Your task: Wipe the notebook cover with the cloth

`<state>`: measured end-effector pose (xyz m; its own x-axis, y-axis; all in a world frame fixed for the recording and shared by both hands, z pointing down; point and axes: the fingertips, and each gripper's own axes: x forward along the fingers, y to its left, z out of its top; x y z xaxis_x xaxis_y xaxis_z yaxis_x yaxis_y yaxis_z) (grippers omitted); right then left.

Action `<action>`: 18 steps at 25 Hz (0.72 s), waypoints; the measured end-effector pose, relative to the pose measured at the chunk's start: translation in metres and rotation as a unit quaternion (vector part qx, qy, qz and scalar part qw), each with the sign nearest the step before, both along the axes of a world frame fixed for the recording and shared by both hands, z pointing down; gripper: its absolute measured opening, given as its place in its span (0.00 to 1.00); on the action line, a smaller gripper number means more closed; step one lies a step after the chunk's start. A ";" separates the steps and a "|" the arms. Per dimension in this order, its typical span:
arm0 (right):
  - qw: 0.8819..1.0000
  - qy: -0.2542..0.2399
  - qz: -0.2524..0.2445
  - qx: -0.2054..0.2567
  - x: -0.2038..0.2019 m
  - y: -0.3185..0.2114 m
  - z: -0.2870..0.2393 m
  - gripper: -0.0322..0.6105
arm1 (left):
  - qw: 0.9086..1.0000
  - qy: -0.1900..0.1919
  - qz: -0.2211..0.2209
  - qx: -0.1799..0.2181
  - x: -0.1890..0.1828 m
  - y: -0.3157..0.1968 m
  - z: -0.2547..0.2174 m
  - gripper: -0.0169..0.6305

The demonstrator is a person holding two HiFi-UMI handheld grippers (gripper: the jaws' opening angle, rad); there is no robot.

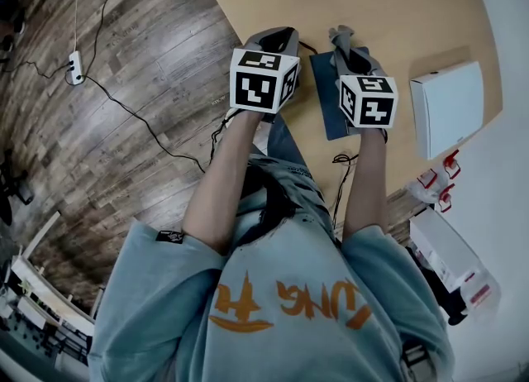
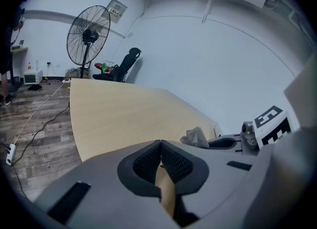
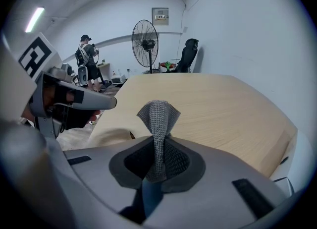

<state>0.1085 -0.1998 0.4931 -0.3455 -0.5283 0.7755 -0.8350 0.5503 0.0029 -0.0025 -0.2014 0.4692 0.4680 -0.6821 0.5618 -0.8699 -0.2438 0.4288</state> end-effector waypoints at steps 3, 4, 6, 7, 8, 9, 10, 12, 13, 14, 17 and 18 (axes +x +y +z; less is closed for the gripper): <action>1.000 0.014 -0.005 -0.004 -0.001 -0.001 0.006 0.10 | 1.000 -0.003 0.002 -0.002 0.000 0.000 0.002 0.05; 1.000 0.021 -0.009 -0.005 -0.002 0.000 0.008 0.10 | 1.000 -0.005 0.003 -0.003 0.000 0.000 0.002 0.05; 0.999 0.033 -0.015 -0.007 -0.003 0.001 0.012 0.10 | 1.000 -0.007 0.005 -0.004 0.000 0.001 0.003 0.05; 0.999 0.040 -0.019 -0.008 -0.004 0.002 0.014 0.10 | 1.000 -0.008 0.006 -0.004 0.000 0.002 0.003 0.05; 0.999 0.046 -0.022 -0.008 -0.004 0.002 0.016 0.10 | 1.000 -0.009 0.007 -0.005 0.000 0.002 0.003 0.05; 0.998 0.050 -0.024 -0.007 -0.003 0.002 0.018 0.10 | 1.000 -0.011 0.008 -0.005 0.001 0.002 0.003 0.05; 0.998 0.050 -0.025 -0.006 -0.003 0.002 0.018 0.10 | 1.000 -0.012 0.009 -0.005 0.002 0.001 0.004 0.05; 0.999 0.046 -0.024 -0.005 -0.002 0.001 0.018 0.10 | 1.000 -0.015 0.011 -0.006 0.004 0.002 0.004 0.05; 0.999 0.043 -0.023 -0.006 -0.002 0.001 0.018 0.10 | 1.000 -0.016 0.012 -0.007 0.005 0.003 0.004 0.05; 0.999 0.040 -0.022 -0.006 -0.002 0.001 0.018 0.10 | 1.000 -0.016 0.013 -0.007 0.006 0.004 0.004 0.05; 0.999 0.038 -0.019 -0.006 -0.001 0.003 0.018 0.10 | 1.000 -0.017 0.017 -0.007 0.009 0.006 0.004 0.05; 0.999 0.038 -0.018 -0.007 0.000 0.003 0.019 0.10 | 1.000 -0.018 0.018 -0.007 0.010 0.007 0.005 0.05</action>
